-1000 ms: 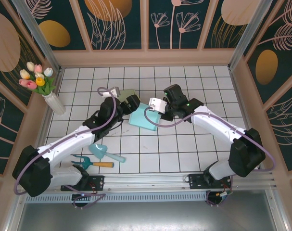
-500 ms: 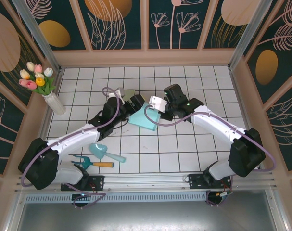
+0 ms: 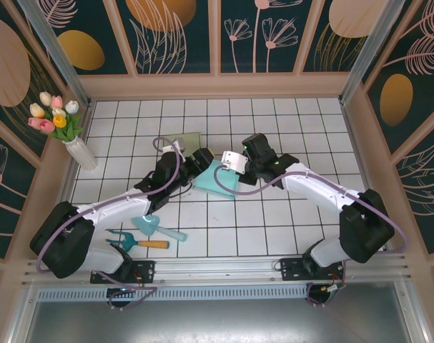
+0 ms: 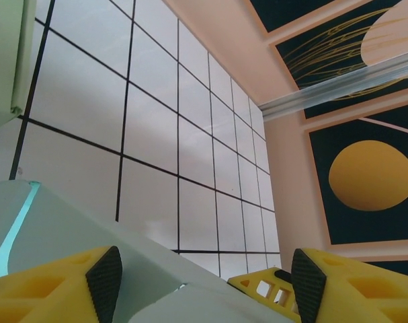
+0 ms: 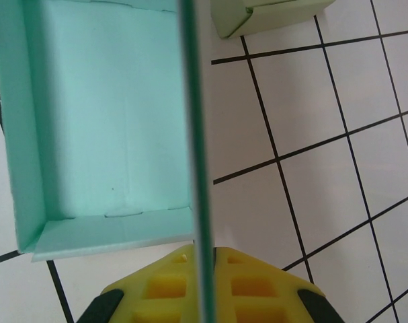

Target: Fold the paper box

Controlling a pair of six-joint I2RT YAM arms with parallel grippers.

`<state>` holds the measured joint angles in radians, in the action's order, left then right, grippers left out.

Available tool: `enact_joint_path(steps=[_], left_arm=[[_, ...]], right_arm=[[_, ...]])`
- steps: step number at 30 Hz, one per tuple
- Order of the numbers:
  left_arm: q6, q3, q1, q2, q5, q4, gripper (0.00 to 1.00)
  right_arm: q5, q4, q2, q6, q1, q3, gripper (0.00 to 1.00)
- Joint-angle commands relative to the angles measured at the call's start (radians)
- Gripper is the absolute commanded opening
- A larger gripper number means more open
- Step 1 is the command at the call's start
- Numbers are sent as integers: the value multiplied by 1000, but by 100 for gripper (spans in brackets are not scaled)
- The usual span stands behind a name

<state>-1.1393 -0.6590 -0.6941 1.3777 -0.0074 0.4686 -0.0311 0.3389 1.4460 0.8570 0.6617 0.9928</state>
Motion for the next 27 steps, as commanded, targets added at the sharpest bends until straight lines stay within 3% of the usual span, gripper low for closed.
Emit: enact_joint_path(steps=[1, 9, 17, 27], left_arm=[[-24, 49, -2, 12, -9, 32, 68], [-58, 130, -2, 18, -6, 101, 64], [-65, 186, -2, -12, -27, 102, 62], [-74, 270, -3, -94, -63, 91, 59]], right_arm=[[15, -85, -36, 14, 5, -32, 0], [39, -83, -40, 16, 38, -67, 2], [39, -39, -58, -13, 84, -82, 17], [36, 52, -68, -84, 148, -99, 28]])
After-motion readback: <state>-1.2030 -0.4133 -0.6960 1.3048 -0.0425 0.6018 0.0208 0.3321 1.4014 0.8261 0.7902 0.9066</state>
